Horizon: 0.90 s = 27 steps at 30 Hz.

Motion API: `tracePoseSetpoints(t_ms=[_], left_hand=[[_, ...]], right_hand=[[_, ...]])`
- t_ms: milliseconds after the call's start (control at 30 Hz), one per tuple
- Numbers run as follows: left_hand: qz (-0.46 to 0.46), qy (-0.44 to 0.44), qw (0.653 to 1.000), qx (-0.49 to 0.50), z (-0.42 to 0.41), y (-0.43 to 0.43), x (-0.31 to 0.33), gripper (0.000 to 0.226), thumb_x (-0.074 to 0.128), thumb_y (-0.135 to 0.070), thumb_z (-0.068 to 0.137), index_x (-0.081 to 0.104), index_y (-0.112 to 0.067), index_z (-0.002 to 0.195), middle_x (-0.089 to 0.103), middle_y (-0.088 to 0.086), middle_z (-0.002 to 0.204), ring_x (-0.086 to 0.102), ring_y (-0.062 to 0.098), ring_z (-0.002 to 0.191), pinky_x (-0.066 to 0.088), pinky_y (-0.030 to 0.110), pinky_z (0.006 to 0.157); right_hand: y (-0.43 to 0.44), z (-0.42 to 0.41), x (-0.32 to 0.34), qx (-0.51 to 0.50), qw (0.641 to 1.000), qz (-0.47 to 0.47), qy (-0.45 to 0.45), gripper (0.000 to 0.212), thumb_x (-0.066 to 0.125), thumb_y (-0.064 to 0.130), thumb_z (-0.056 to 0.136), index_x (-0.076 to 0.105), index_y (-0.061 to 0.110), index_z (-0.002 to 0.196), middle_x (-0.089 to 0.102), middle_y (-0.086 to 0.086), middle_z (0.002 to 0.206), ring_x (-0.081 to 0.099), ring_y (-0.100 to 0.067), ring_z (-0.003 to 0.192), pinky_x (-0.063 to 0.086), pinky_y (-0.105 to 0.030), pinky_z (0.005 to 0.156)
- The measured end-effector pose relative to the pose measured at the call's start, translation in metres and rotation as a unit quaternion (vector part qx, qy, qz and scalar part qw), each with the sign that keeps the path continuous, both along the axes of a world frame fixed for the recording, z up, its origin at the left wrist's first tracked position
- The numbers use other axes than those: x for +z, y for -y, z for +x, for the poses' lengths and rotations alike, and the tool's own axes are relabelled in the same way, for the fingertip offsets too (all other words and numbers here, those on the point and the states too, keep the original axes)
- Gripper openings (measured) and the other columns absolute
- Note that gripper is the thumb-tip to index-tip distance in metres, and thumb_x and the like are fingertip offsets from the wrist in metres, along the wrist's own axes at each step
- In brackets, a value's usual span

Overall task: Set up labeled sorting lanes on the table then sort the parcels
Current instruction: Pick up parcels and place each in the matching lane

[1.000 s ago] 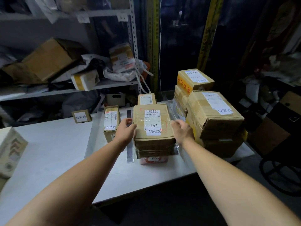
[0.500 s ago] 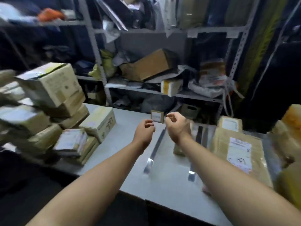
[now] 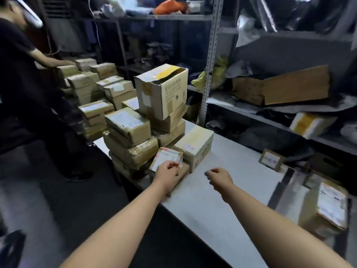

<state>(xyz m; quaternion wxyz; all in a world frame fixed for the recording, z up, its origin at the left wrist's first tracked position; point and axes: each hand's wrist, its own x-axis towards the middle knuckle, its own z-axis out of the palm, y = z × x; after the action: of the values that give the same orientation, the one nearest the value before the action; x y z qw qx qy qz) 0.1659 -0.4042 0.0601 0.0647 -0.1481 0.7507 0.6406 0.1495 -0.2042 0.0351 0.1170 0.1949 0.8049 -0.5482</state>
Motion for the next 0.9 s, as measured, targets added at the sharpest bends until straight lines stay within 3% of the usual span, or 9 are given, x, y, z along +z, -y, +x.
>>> tracePoseSetpoints(t_ms=[200,267,433,567,767,900], left_hand=[[0.036,-0.017,0.999,-0.024,-0.065,0.025,-0.012,0.022,0.049,0.001,0.094,0.063,-0.014,0.089,0.062,0.005,0.082,0.056,0.015,0.073,0.048,0.026,0.068],[0.048,-0.009,0.998,-0.040,-0.079,0.031,-0.013,0.021,0.049,0.000,0.095,0.063,-0.015,0.089,0.064,0.005,0.086,0.059,0.015,0.076,0.049,0.027,0.069],[0.076,0.007,0.996,-0.044,-0.122,0.040,-0.016,0.014,0.050,-0.013,0.099,0.057,-0.018,0.110,0.066,0.004,0.106,0.064,0.016,0.095,0.053,0.030,0.078],[0.045,0.026,0.995,-0.082,-0.146,0.022,-0.013,0.047,0.054,-0.029,0.091,0.046,-0.026,0.137,0.065,0.000,0.117,0.062,0.021,0.106,0.052,0.043,0.093],[0.005,-0.011,0.993,-0.114,-0.172,-0.003,-0.015,0.042,0.048,-0.013,0.098,0.048,-0.019,0.140,0.059,-0.003,0.127,0.058,0.011,0.105,0.048,0.026,0.085],[-0.025,-0.013,0.994,-0.107,-0.202,-0.007,-0.020,0.048,0.047,-0.009,0.097,0.048,-0.013,0.145,0.056,-0.002,0.141,0.053,0.014,0.122,0.042,0.027,0.098]], right_hand=[[0.024,-0.037,-0.025,-0.036,0.997,0.023,0.059,0.019,0.066,0.031,0.083,0.059,0.014,0.087,0.058,-0.008,0.079,0.050,-0.025,0.071,0.038,-0.035,0.066],[0.031,-0.045,-0.019,-0.042,0.996,0.000,0.073,0.013,0.065,0.025,0.092,0.061,0.013,0.093,0.059,-0.008,0.084,0.051,-0.024,0.075,0.039,-0.033,0.067],[0.020,-0.070,-0.020,-0.091,0.993,-0.019,0.078,0.033,0.064,0.026,0.096,0.061,0.003,0.119,0.061,-0.009,0.096,0.056,-0.024,0.084,0.041,-0.033,0.074],[0.019,-0.075,-0.032,-0.083,0.991,-0.005,0.107,0.030,0.065,0.031,0.095,0.063,0.009,0.114,0.067,-0.010,0.109,0.063,-0.023,0.086,0.046,-0.032,0.074],[0.012,-0.106,-0.046,-0.092,0.989,-0.013,0.112,0.026,0.065,0.029,0.096,0.062,0.008,0.112,0.067,-0.009,0.106,0.064,-0.023,0.089,0.046,-0.033,0.076],[0.006,-0.127,-0.062,-0.087,0.988,-0.018,0.123,0.023,0.065,0.026,0.095,0.061,0.008,0.108,0.066,-0.008,0.098,0.060,-0.023,0.083,0.042,-0.031,0.071]])
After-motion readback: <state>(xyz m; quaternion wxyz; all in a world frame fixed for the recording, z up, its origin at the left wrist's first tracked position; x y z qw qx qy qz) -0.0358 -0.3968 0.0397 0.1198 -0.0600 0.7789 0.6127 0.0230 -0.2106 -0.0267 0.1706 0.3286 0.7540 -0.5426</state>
